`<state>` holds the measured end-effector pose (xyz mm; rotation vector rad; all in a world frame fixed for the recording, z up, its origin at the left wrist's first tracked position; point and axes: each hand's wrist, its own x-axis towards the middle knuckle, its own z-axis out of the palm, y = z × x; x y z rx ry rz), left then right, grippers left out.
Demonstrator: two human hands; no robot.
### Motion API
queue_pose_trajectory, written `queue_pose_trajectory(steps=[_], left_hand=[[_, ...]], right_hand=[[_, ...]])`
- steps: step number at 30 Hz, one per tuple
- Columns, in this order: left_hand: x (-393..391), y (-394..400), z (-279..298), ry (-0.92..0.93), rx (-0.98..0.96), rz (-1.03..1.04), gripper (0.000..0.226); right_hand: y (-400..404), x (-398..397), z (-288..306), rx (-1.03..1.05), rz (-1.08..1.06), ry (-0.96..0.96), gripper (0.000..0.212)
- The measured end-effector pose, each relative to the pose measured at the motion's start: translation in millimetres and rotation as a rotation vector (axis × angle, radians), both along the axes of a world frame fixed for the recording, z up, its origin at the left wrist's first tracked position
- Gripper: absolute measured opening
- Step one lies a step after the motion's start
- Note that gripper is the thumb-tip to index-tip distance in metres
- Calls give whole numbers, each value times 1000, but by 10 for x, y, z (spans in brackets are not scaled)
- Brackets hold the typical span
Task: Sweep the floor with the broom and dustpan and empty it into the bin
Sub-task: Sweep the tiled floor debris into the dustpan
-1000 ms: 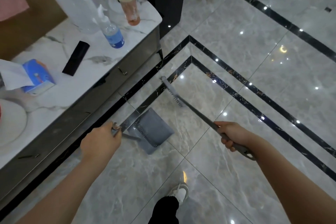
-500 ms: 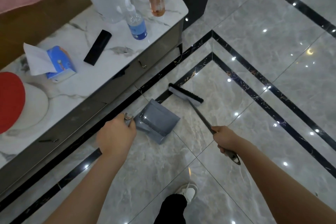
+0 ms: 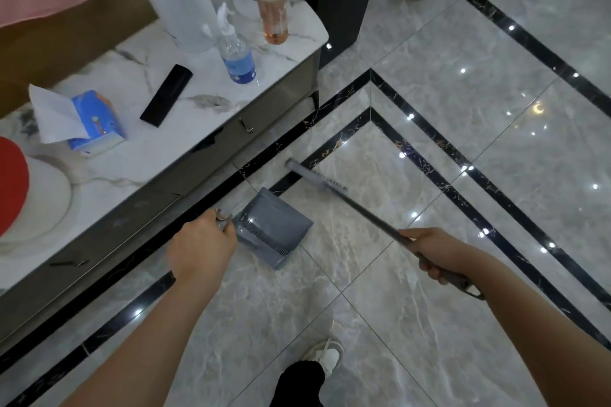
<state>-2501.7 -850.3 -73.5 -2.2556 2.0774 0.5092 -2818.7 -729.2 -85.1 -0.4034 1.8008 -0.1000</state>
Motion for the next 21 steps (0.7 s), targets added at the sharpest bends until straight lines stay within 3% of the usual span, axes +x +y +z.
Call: queue_pose_trajectory(steps=[4,10,15,21], left_hand=[[48,1,-51,-28,-10,-25,23],[39,31,-68,-45,4,-24,27],[-46,138,4,-10,51,-27,31],[-327,349,102,110,100,-53,29]], right_hand=[[-35,176,-191,-47,72,68,49],[258,545,-241,70,129,-147,51],[619,280,-2,70,-89,-251,52],[1244,-243,152,-15,-348,-191,52]])
